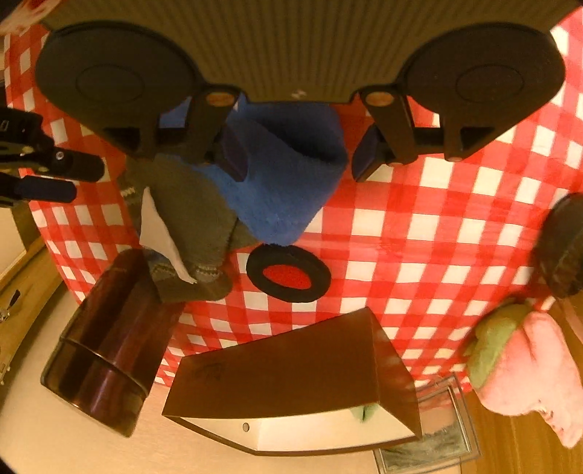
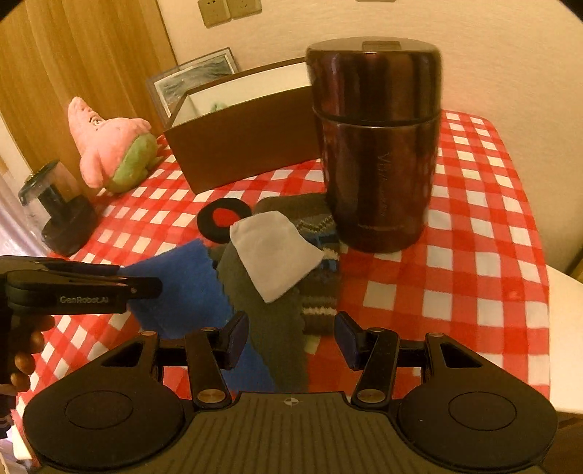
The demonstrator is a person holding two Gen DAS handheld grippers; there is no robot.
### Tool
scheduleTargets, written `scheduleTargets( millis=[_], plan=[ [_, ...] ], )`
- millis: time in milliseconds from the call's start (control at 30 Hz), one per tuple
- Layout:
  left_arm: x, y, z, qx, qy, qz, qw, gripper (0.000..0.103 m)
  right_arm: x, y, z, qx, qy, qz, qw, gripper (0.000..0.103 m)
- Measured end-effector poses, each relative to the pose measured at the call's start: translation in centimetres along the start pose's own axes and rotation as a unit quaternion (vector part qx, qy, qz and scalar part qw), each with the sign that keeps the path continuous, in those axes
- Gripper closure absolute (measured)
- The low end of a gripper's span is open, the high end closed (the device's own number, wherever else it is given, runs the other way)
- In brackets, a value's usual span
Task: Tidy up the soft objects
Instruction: 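Grasp the blue towel with the left gripper while the right grasps the white cloth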
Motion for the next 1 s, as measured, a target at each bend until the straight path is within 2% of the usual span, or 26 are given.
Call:
scheduleTargets(
  millis=[67, 133, 167, 200, 267, 400, 600, 667, 733, 800, 833, 867, 1000],
  plan=[
    [-0.7, 0.1, -0.2, 0.0, 0.002, 0.011, 0.9999, 0.045, -0.7, 0.3, -0.4, 0.005, -0.001, 0.001, 1.0, 0.05],
    [-1.1, -0.1, -0.3, -0.005, 0.001, 0.018, 0.9998, 0.054, -1.4, 0.7, -0.7, 0.011, -0.003, 0.001, 1.0, 0.05],
    [-1.3, -0.2, -0.3, -0.01, 0.001, 0.02, 0.9998, 0.063, -1.7, 0.9, -0.9, 0.014, -0.003, 0.002, 1.0, 0.05],
    [-1.3, -0.3, -0.3, -0.016, -0.001, 0.025, 0.9996, 0.081, -2.0, 1.1, -1.1, 0.019, -0.003, 0.002, 1.0, 0.05],
    [-1.3, -0.3, -0.3, -0.024, 0.0, 0.036, 0.999, 0.092, -2.6, 1.6, -1.4, 0.03, -0.006, 0.001, 1.0, 0.05],
    [-0.3, -0.1, -0.4, -0.039, -0.019, 0.04, 0.9983, 0.094, -3.8, 2.4, -2.1, 0.05, -0.011, 0.005, 0.999, 0.05],
    [0.3, 0.6, -0.9, -0.037, -0.023, 0.041, 0.9982, 0.094, -5.4, 3.7, -2.9, 0.087, -0.022, 0.015, 0.996, 0.052],
    [0.2, 0.5, -1.0, -0.039, -0.022, 0.039, 0.9982, 0.094, -5.9, 4.1, -3.1, 0.094, -0.025, 0.014, 0.995, 0.064],
    [0.2, 0.5, -1.0, -0.041, -0.021, 0.038, 0.9982, 0.094, -6.5, 4.4, -3.4, 0.098, -0.022, 0.016, 0.995, 0.069],
    [0.2, 0.5, -1.0, -0.042, -0.021, 0.038, 0.9982, 0.094, -6.7, 4.4, -3.6, 0.097, -0.022, 0.015, 0.995, 0.083],
    [0.4, 0.6, -1.0, -0.042, -0.022, 0.038, 0.9981, 0.094, -6.6, 4.3, -3.6, 0.095, -0.023, 0.015, 0.995, 0.096],
    [0.6, 0.5, -1.0, -0.044, -0.024, 0.039, 0.998, 0.094, -6.4, 4.2, -3.7, 0.093, -0.023, 0.012, 0.995, 0.101],
    [1.8, 0.5, -1.0, -0.052, -0.03, 0.042, 0.9973, 0.094, -4.6, 3.5, -3.7, 0.079, -0.035, 0.0, 0.996, 0.102]
  ],
)
Point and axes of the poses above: each gripper's, at about its wrist camera, not at the fingertips, and x roughly against the way its jaws point, y to its left, z to its underside, the point moved 1 cm from there along -x, roughly the way its jaws point, and after that the axes turned 2 degrees about x, right-handed, at the moved point
